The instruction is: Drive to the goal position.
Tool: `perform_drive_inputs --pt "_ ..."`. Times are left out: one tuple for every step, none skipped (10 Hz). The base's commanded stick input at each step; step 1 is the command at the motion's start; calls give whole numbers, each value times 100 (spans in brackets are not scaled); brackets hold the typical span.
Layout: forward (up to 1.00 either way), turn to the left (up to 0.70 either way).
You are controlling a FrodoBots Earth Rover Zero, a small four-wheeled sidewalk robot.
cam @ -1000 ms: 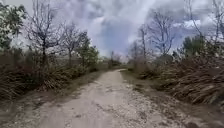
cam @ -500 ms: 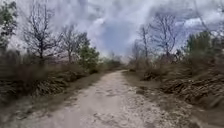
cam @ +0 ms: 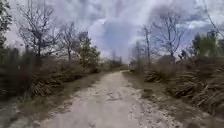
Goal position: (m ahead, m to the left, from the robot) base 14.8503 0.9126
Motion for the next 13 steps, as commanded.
perform_drive_inputs --pt "50 0" --pt "50 0" --pt "50 0" --pt "50 0" --pt "50 0" --pt "50 -3" --pt "50 -20" --pt "50 -36" --pt "50 -47" --pt "50 -17" --pt "50 0" --pt "50 0" --pt "50 0"
